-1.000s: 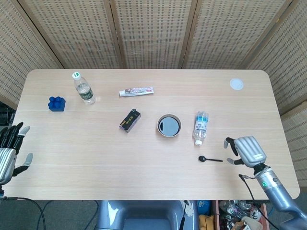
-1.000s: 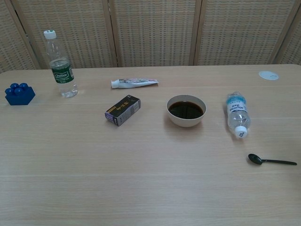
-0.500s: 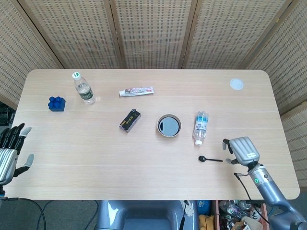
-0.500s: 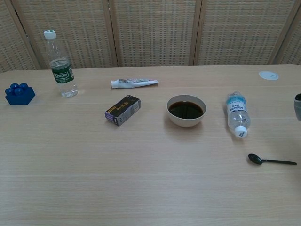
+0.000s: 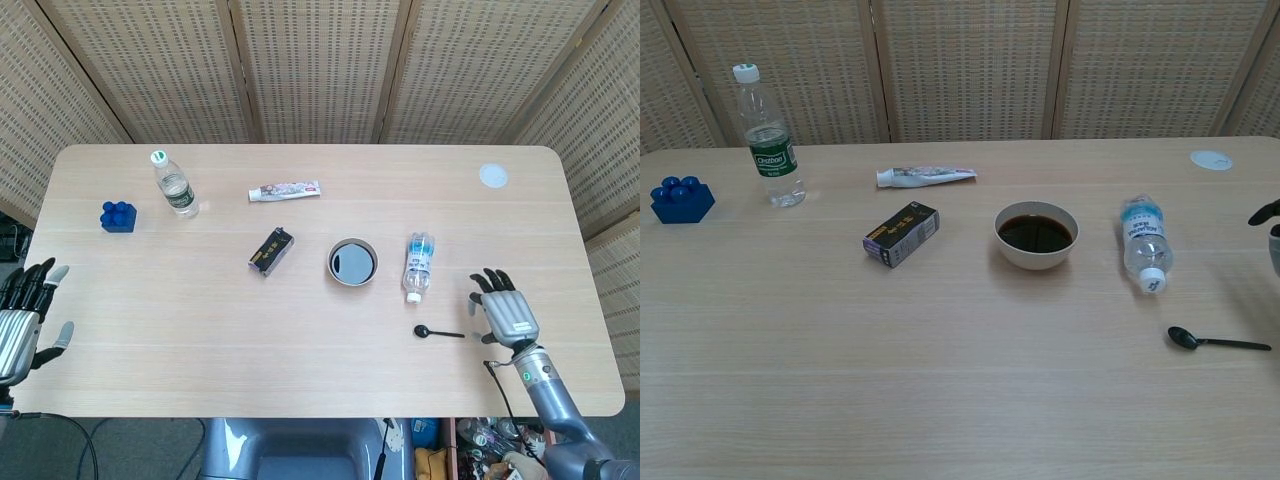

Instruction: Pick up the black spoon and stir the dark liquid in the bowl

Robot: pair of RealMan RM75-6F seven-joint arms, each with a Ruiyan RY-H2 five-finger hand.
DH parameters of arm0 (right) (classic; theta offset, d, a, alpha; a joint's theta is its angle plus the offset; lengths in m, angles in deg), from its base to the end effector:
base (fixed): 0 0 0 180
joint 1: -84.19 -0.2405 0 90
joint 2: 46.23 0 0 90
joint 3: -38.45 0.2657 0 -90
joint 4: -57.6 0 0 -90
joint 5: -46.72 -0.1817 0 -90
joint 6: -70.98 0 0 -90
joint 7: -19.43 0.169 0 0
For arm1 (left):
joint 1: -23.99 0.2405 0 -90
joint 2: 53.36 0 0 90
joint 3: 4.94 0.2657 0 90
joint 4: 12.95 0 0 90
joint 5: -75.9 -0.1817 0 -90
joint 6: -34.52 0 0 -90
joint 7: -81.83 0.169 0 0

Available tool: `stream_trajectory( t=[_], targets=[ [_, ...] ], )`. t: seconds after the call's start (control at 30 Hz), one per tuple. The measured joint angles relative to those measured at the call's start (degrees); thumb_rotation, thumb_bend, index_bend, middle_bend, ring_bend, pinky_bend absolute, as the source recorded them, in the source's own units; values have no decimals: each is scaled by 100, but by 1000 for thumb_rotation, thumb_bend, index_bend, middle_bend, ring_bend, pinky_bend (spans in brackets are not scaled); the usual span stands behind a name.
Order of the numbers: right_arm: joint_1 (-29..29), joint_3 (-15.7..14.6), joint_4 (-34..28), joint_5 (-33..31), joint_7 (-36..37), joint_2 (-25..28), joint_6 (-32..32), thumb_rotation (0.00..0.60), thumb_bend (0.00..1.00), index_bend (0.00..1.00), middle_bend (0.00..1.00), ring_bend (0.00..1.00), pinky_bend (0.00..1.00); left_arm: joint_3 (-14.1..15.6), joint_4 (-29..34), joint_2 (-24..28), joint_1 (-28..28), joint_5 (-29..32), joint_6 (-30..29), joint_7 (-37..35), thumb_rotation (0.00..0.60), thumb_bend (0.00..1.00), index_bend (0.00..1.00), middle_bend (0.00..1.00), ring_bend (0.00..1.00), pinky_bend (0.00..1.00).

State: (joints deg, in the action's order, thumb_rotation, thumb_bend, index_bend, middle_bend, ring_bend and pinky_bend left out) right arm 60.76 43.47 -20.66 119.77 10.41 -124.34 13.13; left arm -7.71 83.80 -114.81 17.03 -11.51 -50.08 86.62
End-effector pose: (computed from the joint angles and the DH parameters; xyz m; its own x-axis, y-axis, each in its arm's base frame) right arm -0.3079 -0.3066 0.0758 0.5020 -0.2997 0.8113 -0.8633 -0.1170 0.4910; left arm -0.2861 0.2136 0.1942 0.4463 -0.0048 0.8948 0.8923 -0.0732 -0.4455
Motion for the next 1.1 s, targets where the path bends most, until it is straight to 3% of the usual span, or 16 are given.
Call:
stream_trajectory(
  t=[0.4, 1.1],
  targets=[
    [83, -24, 222, -314, -222, -425, -48, 600, 485, 575, 191, 0, 45, 14, -112, -59, -41, -10, 55, -120, 600, 439, 0, 0, 0, 0],
    [165, -85, 595, -357, -669, -1087, -312, 600, 490, 557, 189, 0, 30, 42, -317, -147, -108, -49, 131, -320, 600, 440, 0, 0, 0, 0]
  ],
)
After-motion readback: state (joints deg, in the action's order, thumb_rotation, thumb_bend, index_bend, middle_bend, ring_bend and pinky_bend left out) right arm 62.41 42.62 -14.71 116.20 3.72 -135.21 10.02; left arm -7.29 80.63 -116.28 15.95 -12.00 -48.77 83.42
